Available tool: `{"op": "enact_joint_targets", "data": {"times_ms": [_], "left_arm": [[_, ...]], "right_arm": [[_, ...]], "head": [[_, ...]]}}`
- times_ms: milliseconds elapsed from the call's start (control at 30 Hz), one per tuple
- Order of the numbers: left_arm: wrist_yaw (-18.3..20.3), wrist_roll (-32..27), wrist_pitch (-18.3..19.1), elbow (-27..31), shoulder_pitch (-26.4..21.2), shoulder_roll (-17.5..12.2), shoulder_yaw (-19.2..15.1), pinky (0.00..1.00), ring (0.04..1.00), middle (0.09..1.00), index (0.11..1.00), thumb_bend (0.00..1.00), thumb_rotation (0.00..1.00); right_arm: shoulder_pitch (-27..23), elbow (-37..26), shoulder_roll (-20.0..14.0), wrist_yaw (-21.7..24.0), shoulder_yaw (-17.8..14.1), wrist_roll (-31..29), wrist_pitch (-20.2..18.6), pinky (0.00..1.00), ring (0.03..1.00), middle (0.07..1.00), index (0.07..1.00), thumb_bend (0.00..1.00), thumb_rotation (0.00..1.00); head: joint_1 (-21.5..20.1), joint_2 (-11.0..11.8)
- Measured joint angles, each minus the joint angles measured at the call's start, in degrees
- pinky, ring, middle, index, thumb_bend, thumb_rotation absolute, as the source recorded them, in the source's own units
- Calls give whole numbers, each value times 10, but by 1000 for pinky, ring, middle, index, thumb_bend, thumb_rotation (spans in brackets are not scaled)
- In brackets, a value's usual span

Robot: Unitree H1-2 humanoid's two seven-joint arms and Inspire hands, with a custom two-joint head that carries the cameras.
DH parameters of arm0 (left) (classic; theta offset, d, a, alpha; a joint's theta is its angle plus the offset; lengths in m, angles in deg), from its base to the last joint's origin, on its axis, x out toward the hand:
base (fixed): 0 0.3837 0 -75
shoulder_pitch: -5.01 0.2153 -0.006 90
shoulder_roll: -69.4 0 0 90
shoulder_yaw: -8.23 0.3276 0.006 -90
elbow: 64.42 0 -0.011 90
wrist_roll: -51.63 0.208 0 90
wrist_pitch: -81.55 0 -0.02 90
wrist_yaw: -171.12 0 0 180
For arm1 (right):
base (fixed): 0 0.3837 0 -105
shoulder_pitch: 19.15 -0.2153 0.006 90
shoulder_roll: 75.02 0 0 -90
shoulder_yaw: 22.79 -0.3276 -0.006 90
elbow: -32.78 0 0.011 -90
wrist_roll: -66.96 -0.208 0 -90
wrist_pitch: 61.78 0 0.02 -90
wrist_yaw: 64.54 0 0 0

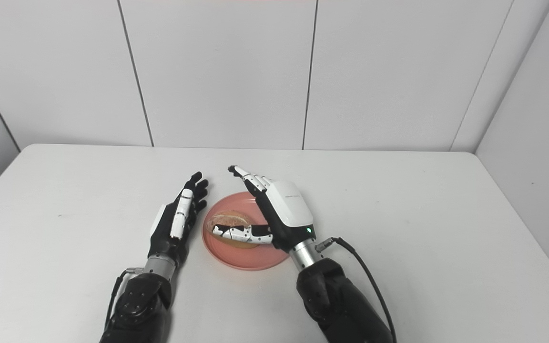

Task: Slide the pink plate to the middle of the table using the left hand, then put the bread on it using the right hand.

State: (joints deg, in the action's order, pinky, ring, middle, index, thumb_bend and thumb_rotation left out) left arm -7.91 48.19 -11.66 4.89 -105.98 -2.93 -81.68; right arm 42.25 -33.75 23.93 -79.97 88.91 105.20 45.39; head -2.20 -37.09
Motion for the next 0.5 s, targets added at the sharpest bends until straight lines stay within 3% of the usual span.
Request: {"op": "enact_joint_targets", "data": {"times_ms": [267,400,500], "left_arm": [[1,-4,0,0,0,0,-3,991,969,942,924,508,1000],[2,-4,0,-1,0,0,-4,981,963,936,917,487,1000],[2,-3,-1,-1,0,0,-4,984,965,937,917,479,1000]], "right_arm": [[12,-28,-11,14,-24,-28,6,805,886,921,955,661,870],[35,-51,1,70,-61,-134,4,922,969,990,998,638,919],[52,-61,11,115,-89,-216,-21,957,988,999,1000,656,970]], "head": [[0,0],[0,-1],[0,-3]]}}
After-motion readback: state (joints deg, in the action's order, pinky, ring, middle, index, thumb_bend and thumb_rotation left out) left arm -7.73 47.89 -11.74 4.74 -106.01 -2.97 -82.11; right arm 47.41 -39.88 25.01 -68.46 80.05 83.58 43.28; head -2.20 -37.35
